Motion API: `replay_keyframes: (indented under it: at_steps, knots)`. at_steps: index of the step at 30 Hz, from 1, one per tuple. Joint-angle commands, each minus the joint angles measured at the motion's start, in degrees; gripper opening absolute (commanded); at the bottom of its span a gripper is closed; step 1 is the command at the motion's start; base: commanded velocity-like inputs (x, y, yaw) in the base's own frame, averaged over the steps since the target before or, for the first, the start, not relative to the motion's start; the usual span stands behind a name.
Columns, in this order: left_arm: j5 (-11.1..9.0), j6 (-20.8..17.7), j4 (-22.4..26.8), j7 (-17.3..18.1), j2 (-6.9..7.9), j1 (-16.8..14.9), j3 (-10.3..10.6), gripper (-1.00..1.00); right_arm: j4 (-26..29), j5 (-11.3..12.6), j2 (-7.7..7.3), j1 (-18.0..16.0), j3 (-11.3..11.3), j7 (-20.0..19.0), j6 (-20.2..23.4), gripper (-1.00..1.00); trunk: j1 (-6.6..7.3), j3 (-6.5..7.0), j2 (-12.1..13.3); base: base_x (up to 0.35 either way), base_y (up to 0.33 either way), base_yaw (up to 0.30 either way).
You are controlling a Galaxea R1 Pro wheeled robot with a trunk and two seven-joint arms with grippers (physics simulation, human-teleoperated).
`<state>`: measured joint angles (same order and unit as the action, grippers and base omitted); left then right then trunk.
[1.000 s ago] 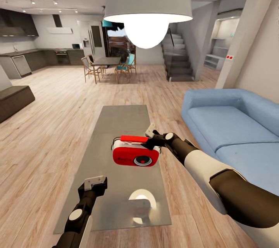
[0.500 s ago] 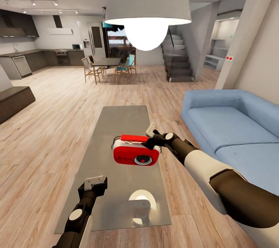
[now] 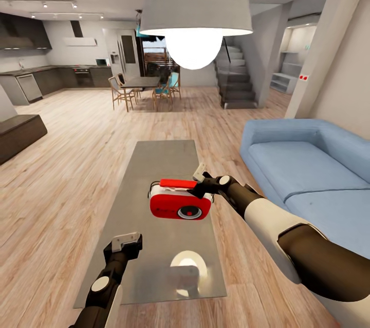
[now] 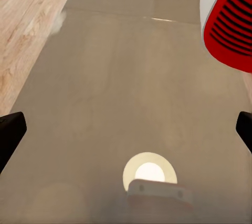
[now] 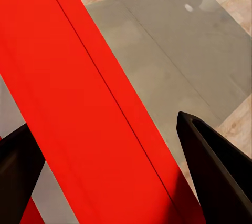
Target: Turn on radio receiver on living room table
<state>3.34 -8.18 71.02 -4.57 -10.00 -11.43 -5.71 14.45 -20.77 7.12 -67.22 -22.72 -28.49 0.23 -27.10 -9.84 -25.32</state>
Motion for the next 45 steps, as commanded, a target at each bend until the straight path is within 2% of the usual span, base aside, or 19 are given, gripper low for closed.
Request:
replay_keyframes:
  at_steps: [1, 6, 45]
  knots:
    - [0.0, 0.0, 0.0, 0.0, 0.00, 0.0, 0.0, 1.00, 0.1, 0.3, 0.00, 0.0, 0.3, -0.1, 0.0, -1.00, 0.23, 0.21, 0.4, 0.000, 0.000, 0.000]
    - [0.0, 0.0, 0.0, 0.0, 0.00, 0.0, 0.0, 1.00, 0.1, 0.3, 0.00, 0.0, 0.3, -0.1, 0.0, -1.00, 1.32, 1.42, 2.4, 0.000, 0.000, 0.000]
    - [0.0, -0.1, 0.0, 0.1, 0.00, 0.0, 0.0, 1.00, 0.1, 0.4, 0.00, 0.0, 0.3, -0.2, 0.0, -1.00, 1.32, 5.06, 2.4, 0.000, 0.000, 0.000]
